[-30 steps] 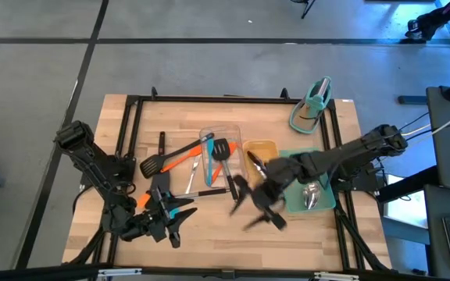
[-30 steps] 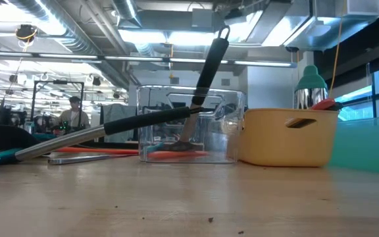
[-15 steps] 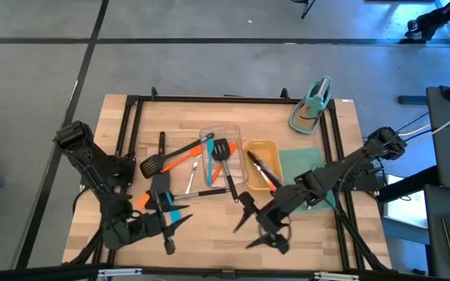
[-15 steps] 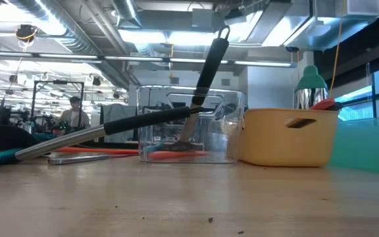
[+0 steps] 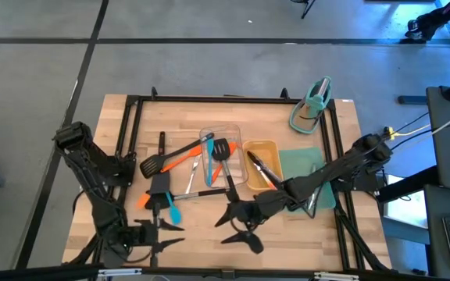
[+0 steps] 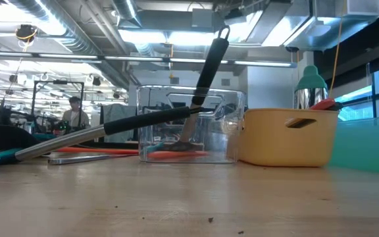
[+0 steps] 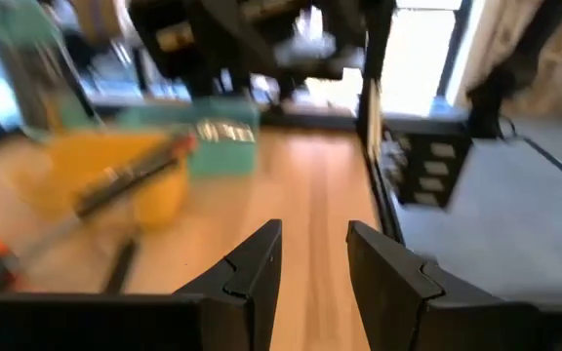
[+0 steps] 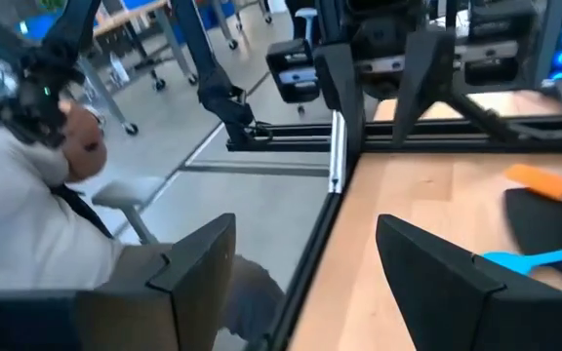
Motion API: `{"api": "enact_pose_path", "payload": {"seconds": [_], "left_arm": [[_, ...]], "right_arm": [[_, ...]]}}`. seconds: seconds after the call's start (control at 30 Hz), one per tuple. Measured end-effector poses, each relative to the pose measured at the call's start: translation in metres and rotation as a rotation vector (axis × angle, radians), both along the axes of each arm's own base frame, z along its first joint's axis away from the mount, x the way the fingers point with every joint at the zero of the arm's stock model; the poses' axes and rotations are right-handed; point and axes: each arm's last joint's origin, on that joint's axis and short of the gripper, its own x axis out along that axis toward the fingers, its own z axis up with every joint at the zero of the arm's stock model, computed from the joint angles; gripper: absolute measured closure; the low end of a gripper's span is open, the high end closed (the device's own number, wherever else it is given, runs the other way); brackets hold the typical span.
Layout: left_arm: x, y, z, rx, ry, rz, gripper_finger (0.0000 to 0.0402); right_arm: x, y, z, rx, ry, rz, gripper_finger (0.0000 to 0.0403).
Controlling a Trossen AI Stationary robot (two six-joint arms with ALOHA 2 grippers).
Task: Pick & Place Kitchen Items
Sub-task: Put the black spatula into the transparent bin
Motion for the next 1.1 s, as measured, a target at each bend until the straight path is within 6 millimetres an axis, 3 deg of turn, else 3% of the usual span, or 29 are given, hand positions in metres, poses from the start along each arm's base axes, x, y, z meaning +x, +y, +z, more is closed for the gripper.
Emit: {"api": "enact_pose_path", "payload": {"seconds": [0.2,0.4,0.67,0.9,1.1], "left_arm": [[0.002,0.006,-0.014,-0.092,0.156,-0.071,0.0288],[0.000,0.003,-0.023,-0.111,0.281,-0.185,0.0288],[-0.008,0.015,-0.038,-0.213,0.426,-0.041,0.0288],[-0.007,0.036,-0.045,-0.009,0.436,0.097,0.0288],[0.008,0.054,-0.046,0.085,0.479,0.153,0.0288]], "right_arm": [[0.010,0.005,-0.014,0.065,0.012,-0.017,0.0151],[0.004,0.017,-0.013,0.084,0.014,0.013,0.0151],[-0.001,0.026,-0.012,0.086,-0.001,0.034,0.0151],[-0.002,0.026,-0.015,-0.007,-0.021,0.057,0.0151],[-0.002,0.025,-0.016,-0.028,-0.021,0.058,0.0151]]}}
